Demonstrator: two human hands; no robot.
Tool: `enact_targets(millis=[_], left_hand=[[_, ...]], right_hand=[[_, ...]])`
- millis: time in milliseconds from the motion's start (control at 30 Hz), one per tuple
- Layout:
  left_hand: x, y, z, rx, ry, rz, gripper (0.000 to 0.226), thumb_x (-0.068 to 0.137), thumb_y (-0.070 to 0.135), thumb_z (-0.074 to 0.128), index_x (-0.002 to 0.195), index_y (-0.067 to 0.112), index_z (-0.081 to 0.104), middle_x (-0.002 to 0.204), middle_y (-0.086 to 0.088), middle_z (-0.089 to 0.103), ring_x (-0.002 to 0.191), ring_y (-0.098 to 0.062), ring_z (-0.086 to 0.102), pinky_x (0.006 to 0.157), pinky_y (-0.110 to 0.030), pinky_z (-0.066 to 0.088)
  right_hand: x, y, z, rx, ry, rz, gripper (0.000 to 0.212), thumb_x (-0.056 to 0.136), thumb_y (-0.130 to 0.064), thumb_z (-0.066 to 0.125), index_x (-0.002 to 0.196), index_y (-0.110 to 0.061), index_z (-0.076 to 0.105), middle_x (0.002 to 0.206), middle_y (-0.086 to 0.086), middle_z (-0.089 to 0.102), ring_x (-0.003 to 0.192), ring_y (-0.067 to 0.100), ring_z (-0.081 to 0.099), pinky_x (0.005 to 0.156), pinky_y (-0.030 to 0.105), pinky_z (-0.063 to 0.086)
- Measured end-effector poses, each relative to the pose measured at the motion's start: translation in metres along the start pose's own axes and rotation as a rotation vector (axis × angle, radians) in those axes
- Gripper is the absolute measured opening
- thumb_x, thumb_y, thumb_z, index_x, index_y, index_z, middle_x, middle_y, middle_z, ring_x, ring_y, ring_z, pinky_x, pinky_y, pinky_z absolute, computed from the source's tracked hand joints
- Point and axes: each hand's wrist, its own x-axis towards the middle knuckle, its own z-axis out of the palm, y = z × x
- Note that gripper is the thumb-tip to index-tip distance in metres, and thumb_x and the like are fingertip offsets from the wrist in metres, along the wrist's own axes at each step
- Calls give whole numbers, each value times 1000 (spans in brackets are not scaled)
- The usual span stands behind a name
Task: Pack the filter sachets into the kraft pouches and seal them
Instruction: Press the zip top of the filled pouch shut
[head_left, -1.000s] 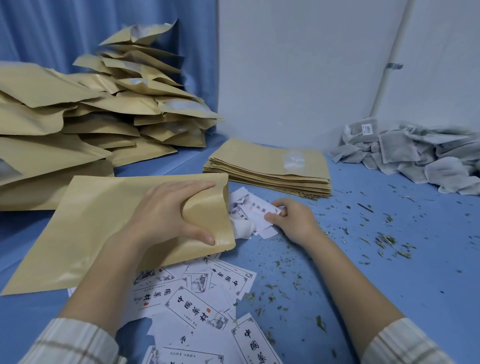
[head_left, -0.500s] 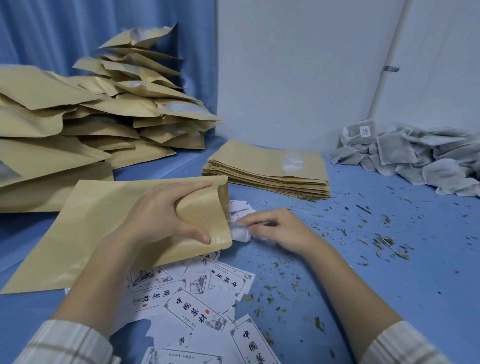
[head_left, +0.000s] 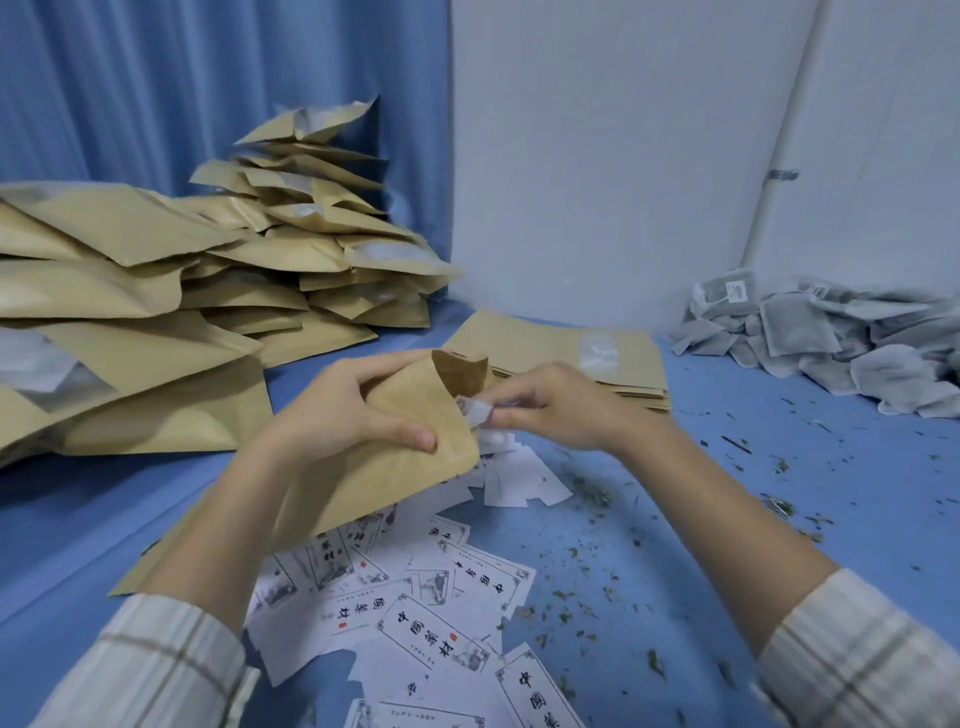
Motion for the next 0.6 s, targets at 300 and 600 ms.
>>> enact_targets(millis=[300, 600], left_hand=[[23, 38, -6, -245, -84, 84, 63, 48, 66, 80, 106, 45, 68, 108, 17, 69, 102, 1, 60, 84, -18, 45], [53, 108, -31, -396, 85, 202, 115, 42, 90, 61, 138, 33, 38, 144, 8, 44, 133, -14, 41, 114, -46, 27]], right_hand=[[32, -65, -24, -505, -171, -26, 14, 90, -14, 52, 90, -14, 66, 89, -1, 62, 80, 16, 55, 69, 23, 43], [53, -105, -79, -564, -122, -59, 28, 91, -19, 54, 116, -8, 56, 116, 10, 60, 108, 24, 54, 92, 36, 42]])
